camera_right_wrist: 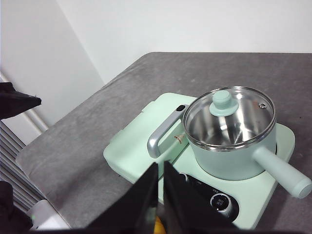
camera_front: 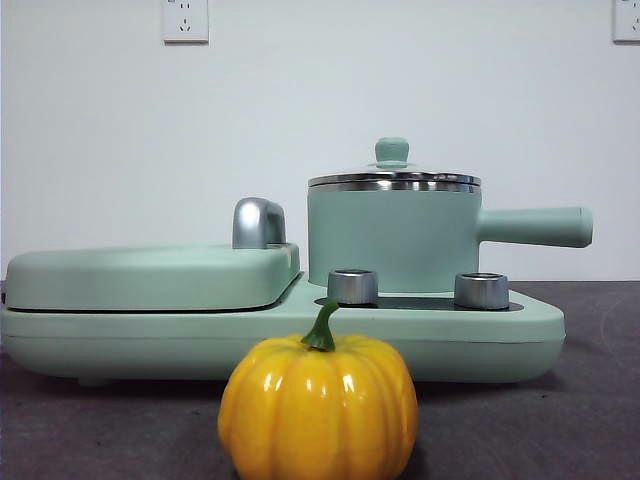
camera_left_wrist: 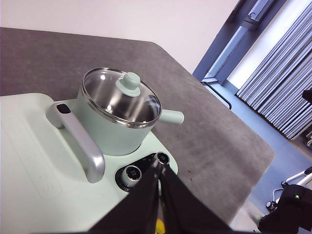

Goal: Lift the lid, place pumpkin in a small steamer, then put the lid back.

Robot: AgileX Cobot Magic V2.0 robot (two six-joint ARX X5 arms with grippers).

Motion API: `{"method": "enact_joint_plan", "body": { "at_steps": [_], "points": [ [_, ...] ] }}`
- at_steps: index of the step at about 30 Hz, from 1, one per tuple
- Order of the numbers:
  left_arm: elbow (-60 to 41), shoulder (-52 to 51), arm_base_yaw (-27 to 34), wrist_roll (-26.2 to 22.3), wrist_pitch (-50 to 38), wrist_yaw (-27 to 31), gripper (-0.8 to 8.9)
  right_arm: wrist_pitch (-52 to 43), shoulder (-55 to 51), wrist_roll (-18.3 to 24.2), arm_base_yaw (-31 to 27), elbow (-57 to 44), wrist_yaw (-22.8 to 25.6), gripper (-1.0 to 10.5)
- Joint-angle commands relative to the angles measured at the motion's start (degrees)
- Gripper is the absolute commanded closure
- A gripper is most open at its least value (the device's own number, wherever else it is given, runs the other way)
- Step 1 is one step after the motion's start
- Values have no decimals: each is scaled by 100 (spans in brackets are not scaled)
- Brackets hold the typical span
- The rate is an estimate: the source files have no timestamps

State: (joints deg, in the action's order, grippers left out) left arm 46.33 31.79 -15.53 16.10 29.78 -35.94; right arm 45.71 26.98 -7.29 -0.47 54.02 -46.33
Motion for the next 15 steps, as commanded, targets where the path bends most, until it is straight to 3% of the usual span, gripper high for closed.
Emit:
{"method": "enact_joint_plan", "body": {
  "at_steps": [1,3,5,8,11,15],
  "points": [
    [96,17,-20,-66,-103,-17,806,33,22,74,7,98,-15,930],
    [96,22,-20,-63,-98,-17,804,96,24,74,7,98,-13,905],
    [96,37,-20,-66,-101,-15,741,114,24,72,7,96,2,786],
    [96,72,-20,-63,-101,7,504,107,24,70,7,96,28,599],
    [96,94,-20,-59,-103,13,302,105,24,70,7,96,28,500],
    [96,94,-20,-15,-105,15,289,105,24,68,7,96,26,485]
  ]
}}
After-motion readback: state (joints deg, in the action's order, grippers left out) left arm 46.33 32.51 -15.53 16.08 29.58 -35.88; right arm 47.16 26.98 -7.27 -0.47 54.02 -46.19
